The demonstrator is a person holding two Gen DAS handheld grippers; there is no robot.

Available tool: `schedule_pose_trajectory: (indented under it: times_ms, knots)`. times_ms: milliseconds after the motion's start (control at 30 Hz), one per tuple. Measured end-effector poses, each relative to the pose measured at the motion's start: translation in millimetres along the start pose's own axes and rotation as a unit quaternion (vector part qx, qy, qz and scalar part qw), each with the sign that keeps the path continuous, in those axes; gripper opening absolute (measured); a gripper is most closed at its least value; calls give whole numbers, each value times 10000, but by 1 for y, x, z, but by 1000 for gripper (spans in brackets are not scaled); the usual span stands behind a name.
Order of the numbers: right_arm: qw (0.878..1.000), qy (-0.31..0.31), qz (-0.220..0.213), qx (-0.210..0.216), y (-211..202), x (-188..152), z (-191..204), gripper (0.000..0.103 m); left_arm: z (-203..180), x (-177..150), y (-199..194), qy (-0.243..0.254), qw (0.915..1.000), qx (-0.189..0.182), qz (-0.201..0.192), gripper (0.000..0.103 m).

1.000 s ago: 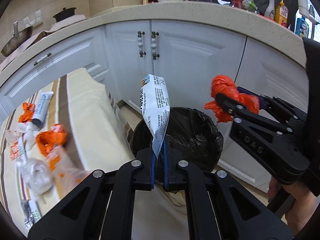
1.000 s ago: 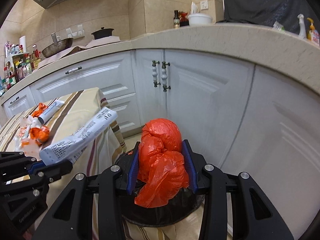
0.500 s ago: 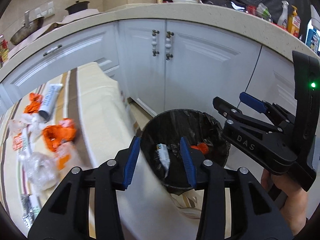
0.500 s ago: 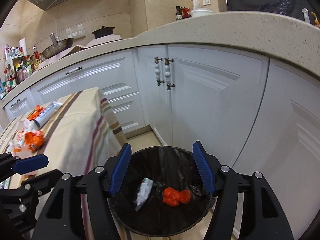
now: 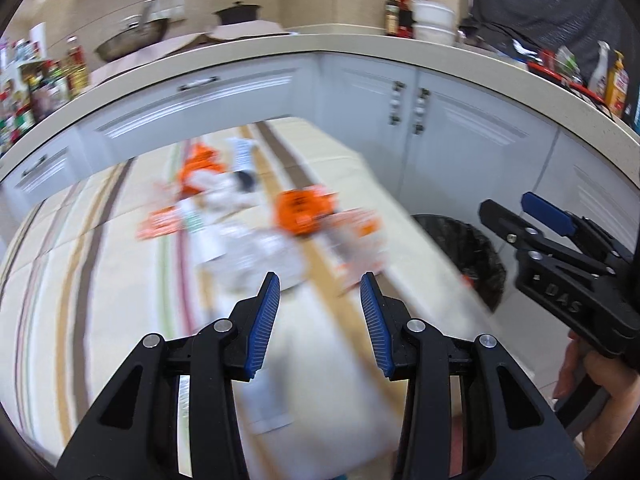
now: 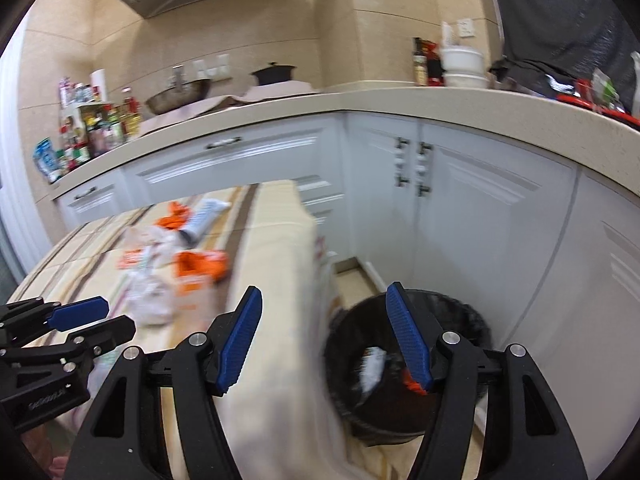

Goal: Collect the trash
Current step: 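Move both open tools back over the table, then grasp the white-green tube with the right tool while the left tool grasps the silver foil packet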

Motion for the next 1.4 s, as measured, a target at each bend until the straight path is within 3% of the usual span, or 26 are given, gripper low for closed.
schedule_pose_trajectory:
  times_ms: [300, 600, 800, 900, 1067, 1133, 1200, 1400]
  knots:
    - [9983, -319, 153, 467, -3, -35, 86, 63, 90, -60, -27, -519, 9970, 547, 168, 41]
    - [9938, -725, 466, 702, 6, -80, 141, 63, 137, -108, -40, -917, 9925, 749, 302, 41]
    - [9921, -856, 596, 699, 9, -99, 154, 63, 146, -122, -42, -1021, 9914, 741, 336, 41]
    - [9913, -899, 664, 690, 11, -107, 157, 58, 144, -125, -42, -1032, 9916, 708, 339, 41]
    - [9905, -915, 733, 722, 13, -114, 156, 42, 136, -125, -39, -980, 9926, 622, 343, 41]
    - [9895, -924, 751, 825, 12, -114, 158, 29, 131, -123, -37, -944, 9932, 589, 335, 41]
    - [9890, -939, 757, 861, 11, -115, 158, 22, 124, -120, -36, -921, 9938, 528, 327, 42]
    - [9891, -907, 719, 908, 4, -115, 154, 22, 102, -109, -35, -753, 9962, 387, 211, 48]
Point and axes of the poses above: each gripper's, at about its wrist camera, not at the fingertips, and y roughly the way its jaws point, z to its left, x to its top, the point moved 9 cm from there along y, roughly the way its jaws point, and after that the axes turned 10 degrees about y, right-handed, at the moved point
